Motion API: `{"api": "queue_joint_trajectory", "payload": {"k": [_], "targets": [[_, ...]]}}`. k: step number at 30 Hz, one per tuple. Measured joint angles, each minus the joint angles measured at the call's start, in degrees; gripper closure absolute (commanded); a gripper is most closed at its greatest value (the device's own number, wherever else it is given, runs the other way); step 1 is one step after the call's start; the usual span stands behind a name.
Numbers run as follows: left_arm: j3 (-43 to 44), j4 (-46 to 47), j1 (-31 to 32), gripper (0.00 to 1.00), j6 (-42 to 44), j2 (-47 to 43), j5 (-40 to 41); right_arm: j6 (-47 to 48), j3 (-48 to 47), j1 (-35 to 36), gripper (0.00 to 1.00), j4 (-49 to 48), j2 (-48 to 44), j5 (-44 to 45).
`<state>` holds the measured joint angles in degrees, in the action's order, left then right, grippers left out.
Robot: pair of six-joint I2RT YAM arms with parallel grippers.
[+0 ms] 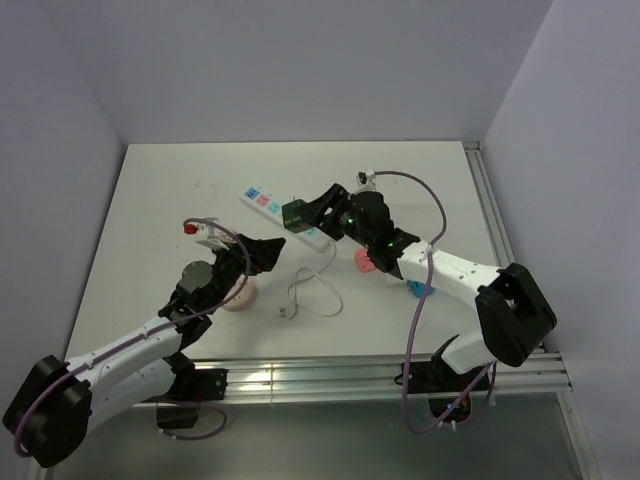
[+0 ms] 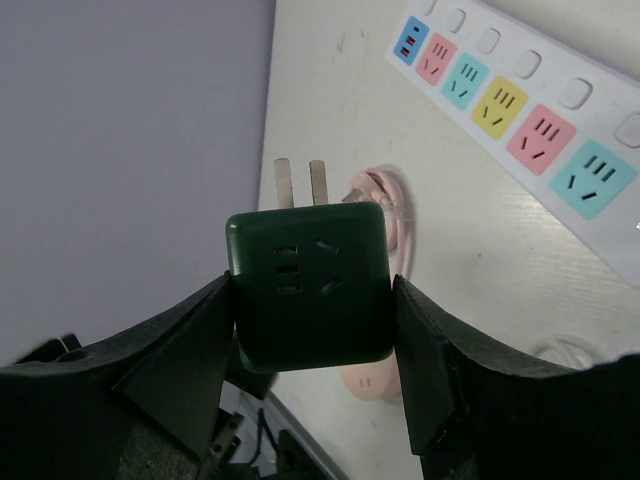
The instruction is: Insert the plug
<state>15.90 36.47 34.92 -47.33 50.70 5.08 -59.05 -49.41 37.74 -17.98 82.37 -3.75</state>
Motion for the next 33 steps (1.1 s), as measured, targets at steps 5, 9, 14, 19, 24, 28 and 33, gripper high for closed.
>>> {"api": "queue_joint_trajectory", "payload": {"k": [5, 9, 14, 19, 24, 28, 33], "targets": [[-0.28, 5.7, 8.48, 0.0, 5.31, 3.52, 7.96, -5.46, -0.09, 0.0, 0.83, -1.25, 0.0, 0.07], [-0.11, 9.11, 10.75, 0.01, 8.87, 7.26, 11.98, -7.74, -0.17, 0.26, 0.83, -1.57, 0.0, 0.09], [1.03, 11.39, 11.34, 0.0, 11.5, 11.45, 14.8, -9.18, -0.2, 1.16, 0.83, -1.7, 0.0, 0.5], [2.23, 14.71, 12.11, 0.0, 13.92, 13.07, 16.33, -10.08, -1.44, 2.08, 0.83, -1.2, 0.2, 0.33], [2.75, 16.9, 12.5, 0.01, 15.63, 14.01, 16.37, -11.32, -1.92, 2.93, 0.83, -1.11, 0.48, 0.52], [3.8, 17.73, 12.98, 0.01, 16.9, 15.28, 16.48, -12.07, -2.01, 3.98, 0.82, -0.26, 0.74, 1.49], [5.38, 18.34, 13.33, 0.0, 18.45, 16.79, 17.31, -12.63, -2.01, 4.83, 0.8, 0.42, 0.74, 2.34]]}}
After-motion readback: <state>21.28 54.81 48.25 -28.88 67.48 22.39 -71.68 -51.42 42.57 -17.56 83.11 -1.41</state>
